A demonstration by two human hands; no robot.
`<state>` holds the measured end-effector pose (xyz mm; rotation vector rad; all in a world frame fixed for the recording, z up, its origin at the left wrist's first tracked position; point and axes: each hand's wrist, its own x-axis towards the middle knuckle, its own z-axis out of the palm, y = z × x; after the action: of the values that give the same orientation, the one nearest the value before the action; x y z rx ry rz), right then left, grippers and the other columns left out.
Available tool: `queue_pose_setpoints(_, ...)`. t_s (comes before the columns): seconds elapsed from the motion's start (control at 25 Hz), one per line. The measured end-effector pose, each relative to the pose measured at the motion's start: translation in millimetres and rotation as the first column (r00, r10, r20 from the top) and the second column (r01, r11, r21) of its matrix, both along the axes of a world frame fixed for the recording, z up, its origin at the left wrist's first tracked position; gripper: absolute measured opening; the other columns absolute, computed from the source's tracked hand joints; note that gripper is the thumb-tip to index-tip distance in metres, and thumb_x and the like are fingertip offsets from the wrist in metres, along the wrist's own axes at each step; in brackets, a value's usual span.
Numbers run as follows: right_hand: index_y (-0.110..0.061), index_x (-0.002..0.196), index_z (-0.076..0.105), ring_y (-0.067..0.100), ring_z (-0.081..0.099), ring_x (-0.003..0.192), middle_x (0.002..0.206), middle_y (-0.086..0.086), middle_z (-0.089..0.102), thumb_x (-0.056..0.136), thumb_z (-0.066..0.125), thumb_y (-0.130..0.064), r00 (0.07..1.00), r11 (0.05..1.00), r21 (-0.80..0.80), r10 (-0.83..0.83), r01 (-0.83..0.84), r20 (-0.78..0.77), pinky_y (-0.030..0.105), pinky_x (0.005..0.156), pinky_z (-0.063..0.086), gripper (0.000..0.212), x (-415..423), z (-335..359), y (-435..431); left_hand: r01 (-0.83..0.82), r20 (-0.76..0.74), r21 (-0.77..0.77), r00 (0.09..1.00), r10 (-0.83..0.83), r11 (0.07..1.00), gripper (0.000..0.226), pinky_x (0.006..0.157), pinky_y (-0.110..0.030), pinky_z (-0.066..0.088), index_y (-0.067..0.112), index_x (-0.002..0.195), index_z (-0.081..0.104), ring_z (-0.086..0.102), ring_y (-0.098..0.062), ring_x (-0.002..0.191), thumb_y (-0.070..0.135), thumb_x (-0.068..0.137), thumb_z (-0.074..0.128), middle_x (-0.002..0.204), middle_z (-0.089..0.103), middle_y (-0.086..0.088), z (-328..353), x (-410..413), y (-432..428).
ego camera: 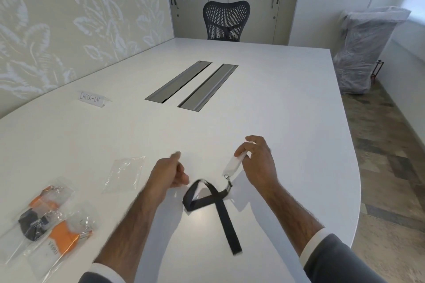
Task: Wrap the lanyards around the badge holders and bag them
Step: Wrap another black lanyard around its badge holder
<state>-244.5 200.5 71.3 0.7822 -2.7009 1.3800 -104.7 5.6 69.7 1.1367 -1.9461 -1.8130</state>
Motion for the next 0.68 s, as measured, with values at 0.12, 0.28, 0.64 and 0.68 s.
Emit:
queue_pose_setpoints(0.12, -0.024, 0.083, 0.075, 0.016, 0.058, 0.112, 0.118, -0.007, 0.054, 0.086, 0.056, 0.008, 1.000, 0.998, -0.067, 0.011, -0.011, -0.003, 0.025, 0.084, 0.044, 0.038, 0, 1, -7, 0.081, 0.027, -0.452, 0.997, -0.077, 0.888, 0.022, 0.072, -0.013, 0.049, 0.014, 0.110, 0.068, 0.065, -0.013, 0.092, 0.032, 0.101, 0.061, 0.108, 0.070, 0.005, 5, 1, 18)
queue_pose_setpoints(0.28, -0.028, 0.089, 0.073, 0.012, 0.058, 0.104, 0.113, -0.008, 0.052, 0.088, 0.054, 0.004, 0.999, 0.997, -0.059, 0.041, -0.040, 0.010, 0.027, 0.085, 0.052, 0.037, 8, 6, -15, 0.445, 0.028, -0.403, 0.880, -0.475, 0.800, 0.049, 0.095, -0.028, 0.053, 0.037, 0.135, 0.060, 0.067, -0.004, 0.110, 0.046, 0.089, 0.074, 0.130, 0.063, 0.020, 9, -6, 48)
queue_pose_setpoints(0.64, -0.032, 0.103, 0.072, 0.002, 0.059, 0.089, 0.112, -0.005, 0.059, 0.089, 0.064, -0.003, 0.993, 0.988, -0.141, 0.076, -0.062, 0.093, 0.023, 0.080, 0.052, 0.033, 11, 13, -14, 0.418, -0.203, -0.076, 0.882, -0.424, 0.905, 0.068, 0.102, -0.036, 0.053, 0.028, 0.145, 0.049, 0.071, -0.012, 0.099, 0.029, 0.085, 0.080, 0.115, 0.077, 0.001, 20, -4, 49)
queue_pose_setpoints(0.68, -0.032, 0.107, 0.071, 0.002, 0.059, 0.088, 0.113, -0.006, 0.058, 0.090, 0.068, -0.009, 0.991, 0.988, -0.140, 0.081, -0.066, 0.104, 0.021, 0.079, 0.051, 0.029, 12, 14, -14, 0.364, -0.180, -0.120, 0.907, -0.380, 0.924, 0.064, 0.099, -0.033, 0.054, 0.025, 0.145, 0.053, 0.071, -0.010, 0.093, 0.027, 0.086, 0.079, 0.109, 0.078, 0.004, 19, -6, 49)
